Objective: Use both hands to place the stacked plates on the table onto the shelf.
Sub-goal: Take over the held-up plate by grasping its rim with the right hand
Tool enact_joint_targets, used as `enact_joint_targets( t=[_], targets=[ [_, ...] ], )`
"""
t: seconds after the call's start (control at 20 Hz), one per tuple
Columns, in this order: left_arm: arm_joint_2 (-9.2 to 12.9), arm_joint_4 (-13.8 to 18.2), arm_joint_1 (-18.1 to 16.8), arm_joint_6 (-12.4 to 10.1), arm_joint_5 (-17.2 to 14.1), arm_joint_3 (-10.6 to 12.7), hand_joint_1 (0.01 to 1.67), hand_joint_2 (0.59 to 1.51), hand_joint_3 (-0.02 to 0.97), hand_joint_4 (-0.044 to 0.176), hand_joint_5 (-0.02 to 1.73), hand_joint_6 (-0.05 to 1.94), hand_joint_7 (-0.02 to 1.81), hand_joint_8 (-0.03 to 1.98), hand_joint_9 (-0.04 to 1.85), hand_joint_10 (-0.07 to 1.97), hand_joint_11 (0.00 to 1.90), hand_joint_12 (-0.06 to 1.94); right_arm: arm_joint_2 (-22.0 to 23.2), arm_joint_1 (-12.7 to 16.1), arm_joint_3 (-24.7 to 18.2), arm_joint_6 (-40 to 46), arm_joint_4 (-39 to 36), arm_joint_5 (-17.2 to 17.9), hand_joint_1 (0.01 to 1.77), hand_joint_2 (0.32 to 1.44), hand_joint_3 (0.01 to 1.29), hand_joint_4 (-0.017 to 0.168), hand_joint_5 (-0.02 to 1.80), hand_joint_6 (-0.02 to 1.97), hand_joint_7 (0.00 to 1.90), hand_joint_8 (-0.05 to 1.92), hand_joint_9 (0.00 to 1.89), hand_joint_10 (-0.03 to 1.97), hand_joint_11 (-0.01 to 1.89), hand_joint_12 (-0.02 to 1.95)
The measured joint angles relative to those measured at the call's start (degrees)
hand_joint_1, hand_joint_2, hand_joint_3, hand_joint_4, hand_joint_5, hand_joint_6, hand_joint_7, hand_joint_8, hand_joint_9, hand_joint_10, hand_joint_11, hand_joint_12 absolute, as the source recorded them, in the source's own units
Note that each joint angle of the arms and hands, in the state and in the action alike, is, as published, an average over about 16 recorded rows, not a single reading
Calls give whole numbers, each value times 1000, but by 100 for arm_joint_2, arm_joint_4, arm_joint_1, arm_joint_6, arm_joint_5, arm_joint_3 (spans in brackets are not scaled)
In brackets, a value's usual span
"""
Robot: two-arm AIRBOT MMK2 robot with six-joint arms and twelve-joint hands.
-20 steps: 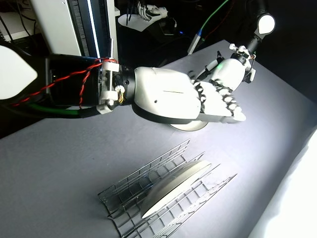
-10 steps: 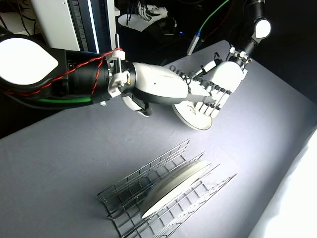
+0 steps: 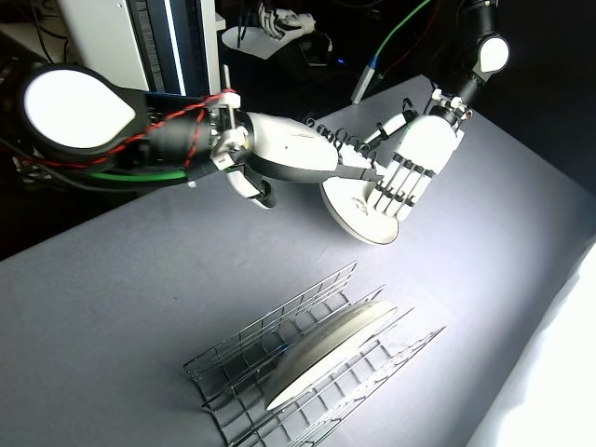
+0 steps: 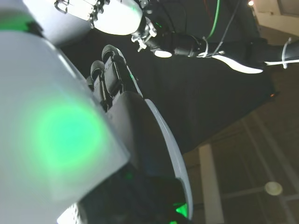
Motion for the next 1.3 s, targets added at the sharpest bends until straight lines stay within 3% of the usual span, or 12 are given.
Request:
enact_joint_targets(
  t=[0.3,0.75,1.0,1.3],
  targets=[
    [-5,7,1,-5,-18,15,15,1139,13,-10,22,-43,40,-4,7,-17,11,-28,-517,-179,87,1,70,-409,1031,960,16,4,27,16,22,20,22,25,22,1],
    [-19,16,0,-14,-48,46,15,1140,12,-10,22,-43,38,-5,0,-19,12,-27,-1508,-273,598,-5,147,-898,1091,1005,16,4,81,16,27,20,30,25,21,138],
    [-27,19,-2,-17,-56,55,15,1143,12,-11,22,-43,37,-6,-1,-19,12,-26,-1950,-279,926,-10,180,-1050,1130,1045,16,3,198,15,144,27,148,58,44,492],
    [-30,77,-37,-27,-69,64,14,1146,12,-11,21,-42,37,-7,-2,-21,14,-24,-2261,-288,1133,-26,225,-1080,1166,1040,15,-3,428,113,438,139,470,263,282,909]
  ],
)
